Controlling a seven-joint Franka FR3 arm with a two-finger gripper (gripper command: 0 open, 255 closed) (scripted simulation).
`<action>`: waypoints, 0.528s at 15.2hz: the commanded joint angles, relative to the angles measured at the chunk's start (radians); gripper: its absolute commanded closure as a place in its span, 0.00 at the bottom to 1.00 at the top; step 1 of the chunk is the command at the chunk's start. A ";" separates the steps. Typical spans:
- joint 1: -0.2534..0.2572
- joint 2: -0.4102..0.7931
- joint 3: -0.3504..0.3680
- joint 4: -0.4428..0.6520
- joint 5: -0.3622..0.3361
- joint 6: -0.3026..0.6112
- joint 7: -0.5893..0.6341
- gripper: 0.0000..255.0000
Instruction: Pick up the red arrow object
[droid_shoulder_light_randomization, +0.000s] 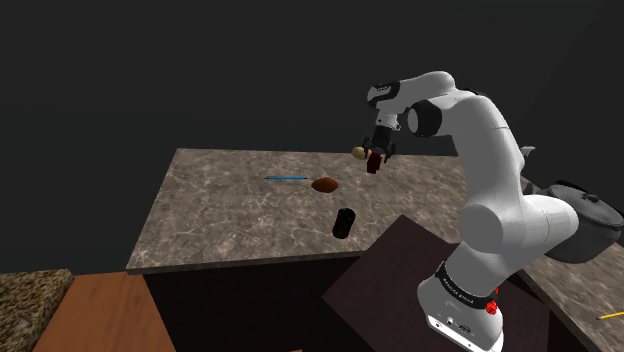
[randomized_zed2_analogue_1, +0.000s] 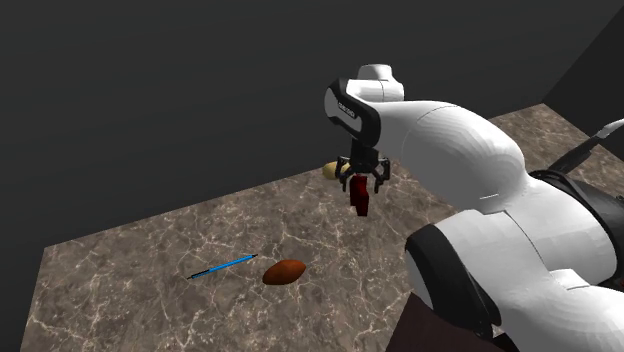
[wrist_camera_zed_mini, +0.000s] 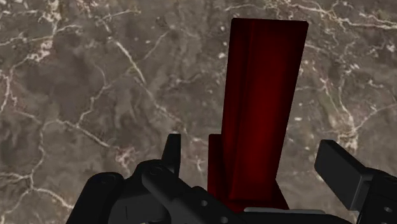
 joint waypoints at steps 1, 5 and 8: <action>-0.002 0.011 0.002 0.005 0.002 0.006 -0.001 0.00; -0.001 0.008 0.001 -0.001 0.001 0.008 -0.002 1.00; -0.001 0.008 0.001 -0.001 0.001 0.008 -0.002 1.00</action>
